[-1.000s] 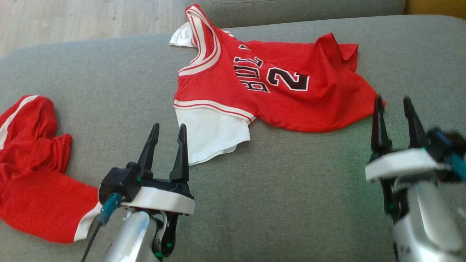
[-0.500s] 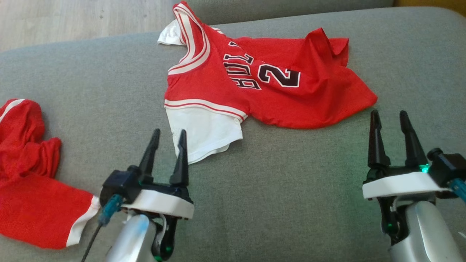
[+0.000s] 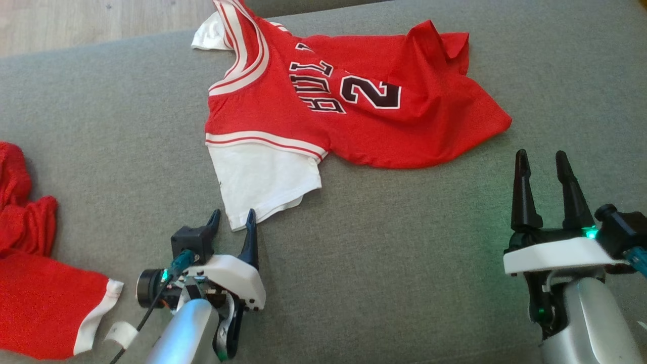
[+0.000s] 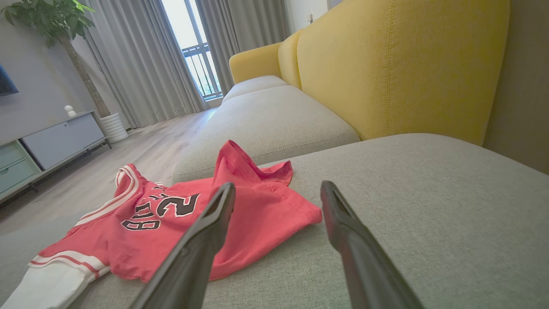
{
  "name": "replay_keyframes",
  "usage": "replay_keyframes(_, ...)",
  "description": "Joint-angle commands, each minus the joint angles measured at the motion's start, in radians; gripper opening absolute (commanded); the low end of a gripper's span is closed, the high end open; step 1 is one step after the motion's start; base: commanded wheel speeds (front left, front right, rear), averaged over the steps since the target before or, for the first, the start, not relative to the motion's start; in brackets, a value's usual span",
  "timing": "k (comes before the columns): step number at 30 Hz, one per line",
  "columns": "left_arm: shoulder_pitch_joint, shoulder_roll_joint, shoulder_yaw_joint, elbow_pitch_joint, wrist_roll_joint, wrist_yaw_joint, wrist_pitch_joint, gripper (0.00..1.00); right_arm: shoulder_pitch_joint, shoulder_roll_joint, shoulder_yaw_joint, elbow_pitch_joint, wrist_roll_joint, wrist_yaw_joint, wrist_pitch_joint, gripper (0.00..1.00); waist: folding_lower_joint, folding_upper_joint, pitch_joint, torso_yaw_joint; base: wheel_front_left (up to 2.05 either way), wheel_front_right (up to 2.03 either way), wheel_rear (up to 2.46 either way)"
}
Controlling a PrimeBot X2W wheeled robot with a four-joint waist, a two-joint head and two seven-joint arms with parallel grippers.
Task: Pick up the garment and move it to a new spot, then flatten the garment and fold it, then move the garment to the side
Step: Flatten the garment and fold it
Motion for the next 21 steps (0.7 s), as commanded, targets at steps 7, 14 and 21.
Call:
replay_keyframes(7, -0.036, 0.017, 0.007, 0.024, -0.015, -0.031, 0.076, 1.0, -0.038, -0.003, 0.002, -0.03, 0.011, 0.007, -0.002, 1.0, -0.0001, 0.0, 0.012, -0.007, 0.0, 0.0, 0.0)
replay_keyframes(14, -0.042, 0.01, -0.004, -0.01, -0.044, -0.068, 0.047, 0.0, -0.054, -0.003, -0.014, -0.013, -0.006, 0.007, 0.008, 1.0, -0.0001, 0.0, 0.011, 0.003, 0.0, 0.0, 0.0)
replay_keyframes(21, -0.062, 0.007, 0.068, -0.117, -0.069, -0.054, -0.165, 0.0, -0.093, -0.003, -0.074, 0.047, -0.052, 0.007, 0.056, 1.0, -0.0001, 0.0, 0.013, 0.034, 0.0, 0.0, 0.0)
